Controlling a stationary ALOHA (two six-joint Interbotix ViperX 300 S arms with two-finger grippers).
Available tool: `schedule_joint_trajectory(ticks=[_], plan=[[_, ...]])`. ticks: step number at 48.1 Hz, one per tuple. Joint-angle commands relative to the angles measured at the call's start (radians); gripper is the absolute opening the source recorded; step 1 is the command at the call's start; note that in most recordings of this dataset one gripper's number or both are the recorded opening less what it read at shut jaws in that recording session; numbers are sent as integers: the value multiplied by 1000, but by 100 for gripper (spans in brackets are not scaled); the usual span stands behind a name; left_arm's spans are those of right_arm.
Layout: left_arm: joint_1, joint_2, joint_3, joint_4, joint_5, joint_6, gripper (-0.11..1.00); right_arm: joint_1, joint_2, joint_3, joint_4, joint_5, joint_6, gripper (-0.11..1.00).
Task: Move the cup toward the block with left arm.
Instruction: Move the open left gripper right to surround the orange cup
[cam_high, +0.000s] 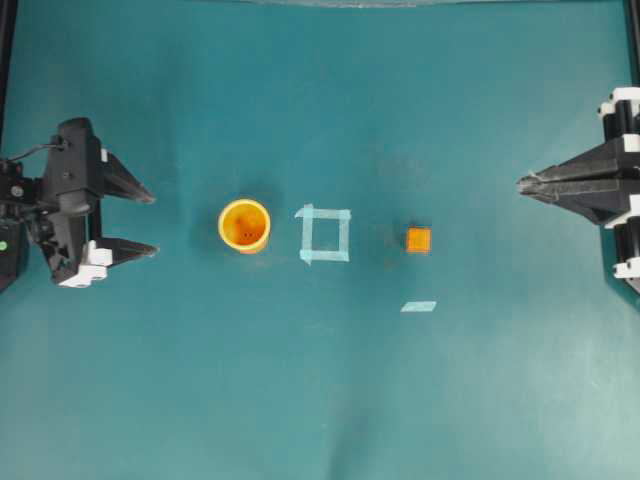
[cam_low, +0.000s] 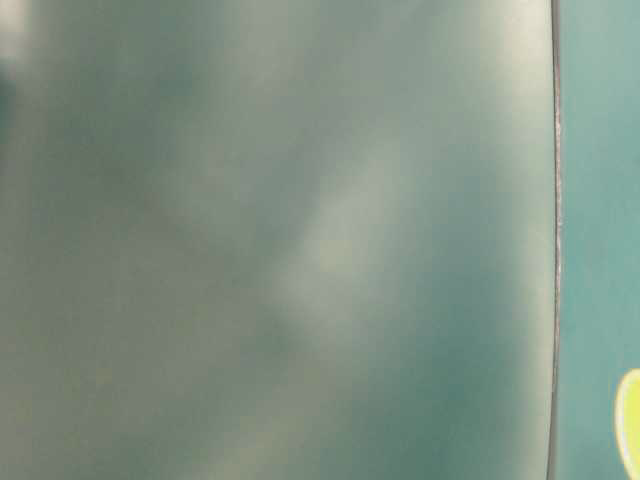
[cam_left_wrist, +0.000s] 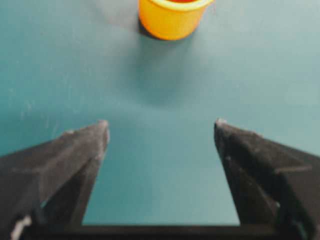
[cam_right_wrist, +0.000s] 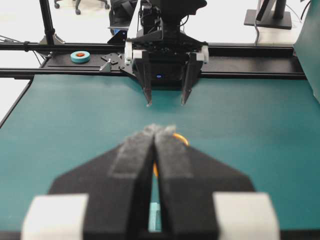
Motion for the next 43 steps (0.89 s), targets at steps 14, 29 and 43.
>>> schedule_joint_trajectory(ticks=[14, 29, 43], plan=[[3, 173, -52, 3, -190, 2, 82, -2, 5, -28, 2, -5, 2, 0], [2, 416, -98, 3, -336, 2, 82, -2, 5, -29, 0, -5, 5, 0], [-5, 483, -152, 5, -397, 48, 82, -2, 9, -28, 0, -2, 21, 0]])
